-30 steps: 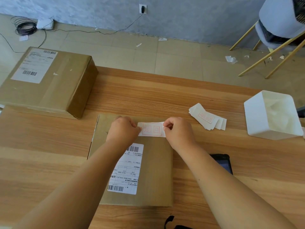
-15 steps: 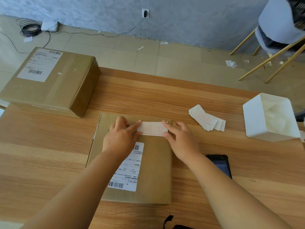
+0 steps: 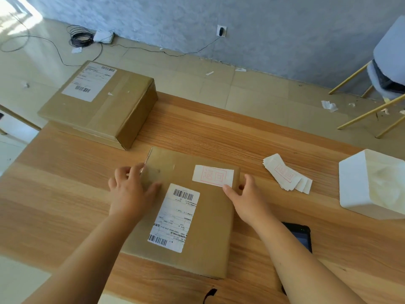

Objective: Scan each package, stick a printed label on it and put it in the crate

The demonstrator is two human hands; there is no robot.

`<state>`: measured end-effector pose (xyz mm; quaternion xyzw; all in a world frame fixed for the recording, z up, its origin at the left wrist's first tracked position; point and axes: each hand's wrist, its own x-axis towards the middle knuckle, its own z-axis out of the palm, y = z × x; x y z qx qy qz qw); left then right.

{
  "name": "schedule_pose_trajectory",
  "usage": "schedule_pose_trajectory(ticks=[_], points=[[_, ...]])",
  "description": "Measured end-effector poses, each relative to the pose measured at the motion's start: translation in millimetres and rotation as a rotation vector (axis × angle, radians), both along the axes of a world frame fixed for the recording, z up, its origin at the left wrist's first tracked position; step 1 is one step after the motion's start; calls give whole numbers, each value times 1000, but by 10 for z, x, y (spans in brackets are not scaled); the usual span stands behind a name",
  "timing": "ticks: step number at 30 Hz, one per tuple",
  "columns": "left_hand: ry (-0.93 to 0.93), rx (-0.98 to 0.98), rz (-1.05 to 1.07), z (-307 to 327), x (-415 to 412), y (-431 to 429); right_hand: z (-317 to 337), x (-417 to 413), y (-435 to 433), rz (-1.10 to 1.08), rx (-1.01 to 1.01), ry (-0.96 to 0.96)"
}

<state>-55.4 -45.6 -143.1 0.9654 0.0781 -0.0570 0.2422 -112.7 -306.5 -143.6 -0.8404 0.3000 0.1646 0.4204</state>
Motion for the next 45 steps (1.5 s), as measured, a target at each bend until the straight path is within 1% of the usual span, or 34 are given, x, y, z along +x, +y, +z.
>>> schedule_pose_trajectory(ticks=[2, 5, 7, 8, 12, 17, 22, 26, 29, 32, 37, 40, 43, 45], points=[[147, -58, 105, -41, -48, 114, -45, 9, 43, 20, 75, 8], [334, -248, 162, -83, -133, 257, -82, 41, 101, 37, 128, -19], [369, -374, 173, -85, -206, 326, -99, 67, 138, 42, 133, -46], [364, -402, 172, -82, -236, 363, -102, 80, 159, 46, 126, -56], [298, -465, 174, -49, -352, 509, -51, 88, 272, 42, 108, -112], [182, -563, 205, 59, -545, 844, 166, 42, 601, 37, 126, -303], [36, -634, 273, 203, -792, 1542, 385, -41, 1324, 56, 198, -490], [-62, -728, 331, 319, -1033, 2330, 464, -122, 2116, 111, 265, -573], [-135, -738, 362, 402, -1217, 2953, 492, -133, 2753, 184, 321, -575], [-184, -722, 442, 455, -1391, 3544, 527, -87, 3370, 296, 360, -560], [-265, -711, 581, 522, -1590, 4357, 579, 127, 4261, 561, 464, -417], [-306, -690, 656, 538, -1603, 4797, 551, 327, 4761, 711, 471, -307], [-324, -651, 703, 544, -1499, 5248, 479, 558, 5276, 794, 457, -310], [-333, -626, 718, 542, -1348, 5564, 412, 754, 5628, 795, 447, -301]])
